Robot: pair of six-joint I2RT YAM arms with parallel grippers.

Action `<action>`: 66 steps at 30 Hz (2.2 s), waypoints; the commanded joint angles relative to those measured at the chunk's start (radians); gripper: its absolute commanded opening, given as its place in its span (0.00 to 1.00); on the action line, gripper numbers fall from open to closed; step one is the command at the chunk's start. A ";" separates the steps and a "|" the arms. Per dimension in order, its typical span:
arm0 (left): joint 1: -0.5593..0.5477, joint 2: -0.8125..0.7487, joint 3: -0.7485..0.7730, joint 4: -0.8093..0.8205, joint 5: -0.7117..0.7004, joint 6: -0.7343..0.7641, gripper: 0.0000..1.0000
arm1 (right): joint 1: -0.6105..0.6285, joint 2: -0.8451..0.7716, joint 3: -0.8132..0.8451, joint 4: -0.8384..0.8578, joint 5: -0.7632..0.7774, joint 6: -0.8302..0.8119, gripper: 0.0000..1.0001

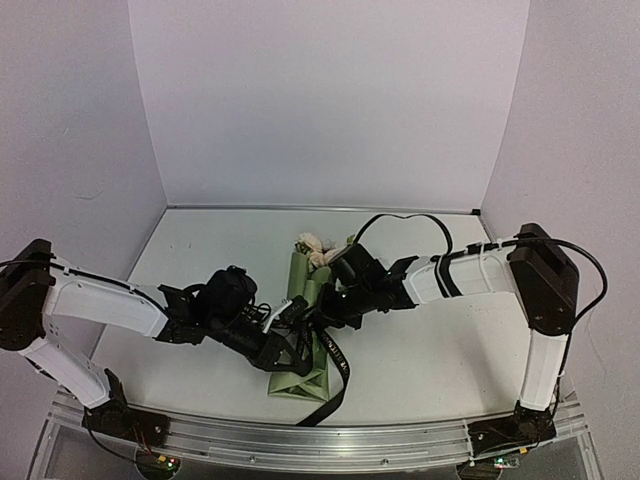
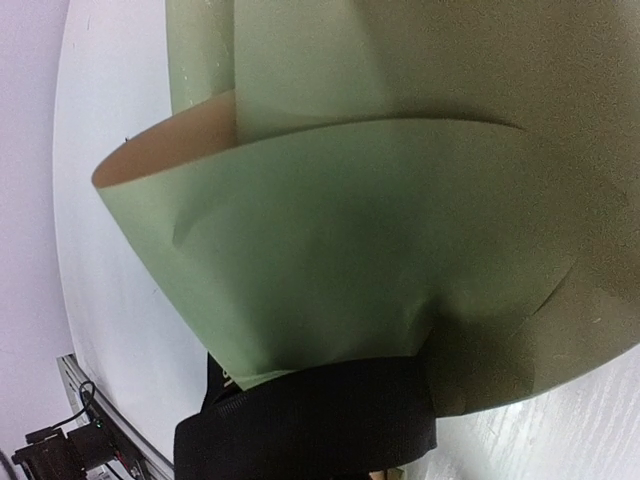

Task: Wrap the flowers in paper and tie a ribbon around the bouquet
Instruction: Cross the half-tied ribbon over the folded bouquet.

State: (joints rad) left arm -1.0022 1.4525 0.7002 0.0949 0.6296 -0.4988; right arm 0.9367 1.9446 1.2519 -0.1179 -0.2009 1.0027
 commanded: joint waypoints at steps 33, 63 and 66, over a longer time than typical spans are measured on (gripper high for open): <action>0.046 -0.128 0.060 -0.100 -0.116 0.020 0.40 | 0.001 -0.069 -0.134 0.246 0.026 -0.132 0.00; 0.212 0.330 0.441 -0.295 -0.293 0.101 0.11 | 0.022 -0.078 -0.105 0.250 -0.012 -0.192 0.00; 0.212 0.348 0.455 -0.306 -0.267 0.112 0.09 | 0.021 -0.074 -0.095 0.248 -0.013 -0.200 0.00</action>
State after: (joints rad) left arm -0.7910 1.7759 1.1026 -0.1853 0.3138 -0.4150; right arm 0.9527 1.8996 1.1110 0.1115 -0.2084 0.8286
